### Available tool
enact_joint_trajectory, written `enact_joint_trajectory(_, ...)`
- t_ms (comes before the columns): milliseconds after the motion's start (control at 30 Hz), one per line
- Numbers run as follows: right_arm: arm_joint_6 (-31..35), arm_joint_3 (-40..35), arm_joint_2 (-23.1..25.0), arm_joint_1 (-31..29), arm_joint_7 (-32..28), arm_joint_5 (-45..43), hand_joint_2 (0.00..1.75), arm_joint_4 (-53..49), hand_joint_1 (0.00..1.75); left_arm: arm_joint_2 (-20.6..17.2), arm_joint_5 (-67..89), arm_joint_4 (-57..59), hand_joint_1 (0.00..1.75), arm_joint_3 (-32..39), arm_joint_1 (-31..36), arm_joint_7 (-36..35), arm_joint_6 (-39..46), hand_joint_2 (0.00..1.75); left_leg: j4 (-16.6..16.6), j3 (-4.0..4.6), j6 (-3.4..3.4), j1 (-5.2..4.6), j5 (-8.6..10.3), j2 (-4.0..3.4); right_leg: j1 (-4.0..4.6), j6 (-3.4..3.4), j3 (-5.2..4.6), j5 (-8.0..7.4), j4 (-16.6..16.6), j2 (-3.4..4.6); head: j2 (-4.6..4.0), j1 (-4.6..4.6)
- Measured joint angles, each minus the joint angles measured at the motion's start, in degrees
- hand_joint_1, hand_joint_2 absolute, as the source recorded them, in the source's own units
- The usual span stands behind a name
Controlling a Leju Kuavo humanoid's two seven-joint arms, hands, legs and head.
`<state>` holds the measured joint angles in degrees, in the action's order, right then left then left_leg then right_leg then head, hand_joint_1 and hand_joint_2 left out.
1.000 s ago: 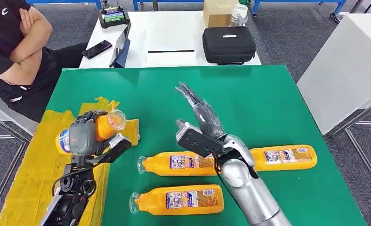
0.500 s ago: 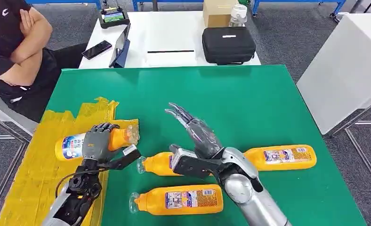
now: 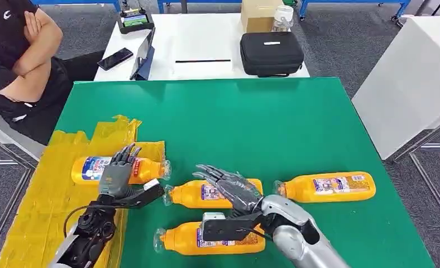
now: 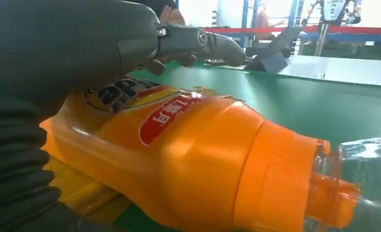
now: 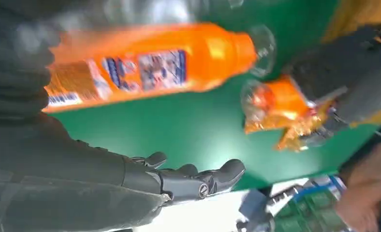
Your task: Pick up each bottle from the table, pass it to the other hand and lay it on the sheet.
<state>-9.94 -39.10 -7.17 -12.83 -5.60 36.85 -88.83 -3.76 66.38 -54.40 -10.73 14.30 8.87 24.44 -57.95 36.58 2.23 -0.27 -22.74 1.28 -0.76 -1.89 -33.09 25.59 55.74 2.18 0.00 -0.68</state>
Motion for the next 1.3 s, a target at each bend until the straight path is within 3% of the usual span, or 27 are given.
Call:
enact_joint_trajectory(167,-0.02,-0.55,-1.14,0.55,0.04,0.00,1.75,-0.59,0.00,-0.13,-0.50,-1.01,0.00,0.02,-0.61,0.33,-0.28,0.00,0.00,-0.01,0.00,0.01,0.01,0.00,0.01,0.00,0.00,-0.01,0.00,0.00,0.00,0.00)
enact_joint_trajectory(200,-0.15,-0.63,-1.33,0.66,0.04,-0.09,0.00,-0.59,0.00,-0.15,-1.16,-1.18,0.00,0.09,-0.70,0.96,-0.33,0.00,0.00,-0.02,0.00,0.01,0.01,0.00,0.01,0.00,0.00,-0.01,0.00,0.00,0.00,0.00)
enact_joint_trajectory(533,-2.93,0.70,-7.61,5.99,-2.75,-4.92,0.00,-2.56,0.00,-0.98,-15.42,-8.31,0.00,3.13,-3.52,8.00,-5.20,0.00,0.00,0.01,0.02,-0.02,-0.01,0.02,-0.02,-0.01,-0.01,0.00,-0.02,-0.01,0.00,0.00)
enact_joint_trajectory(567,-2.93,0.88,-8.61,6.70,-3.00,-5.03,1.75,-2.91,0.00,-0.98,-18.39,-9.42,0.00,3.89,-4.04,9.14,-4.89,0.00,0.00,0.01,0.02,-0.02,-0.02,0.01,-0.01,-0.01,-0.02,0.00,-0.02,-0.01,0.00,0.00)
enact_joint_trajectory(967,-5.16,0.96,-15.72,10.53,-5.44,-9.57,1.75,-5.71,0.00,1.42,-47.44,-20.83,0.00,14.19,-6.73,20.29,1.44,0.00,0.00,-0.02,0.02,0.00,-0.01,0.01,0.00,0.00,-0.02,0.00,-0.02,-0.01,0.00,0.00)
enact_joint_trajectory(1300,-4.44,0.96,-19.67,13.14,-2.58,-5.11,1.75,-7.21,0.00,1.77,-52.78,-23.69,0.00,15.67,-6.74,21.53,2.08,0.00,0.00,0.00,0.02,-0.03,-0.02,0.01,-0.03,-0.01,-0.01,0.01,-0.04,-0.01,0.00,0.02)
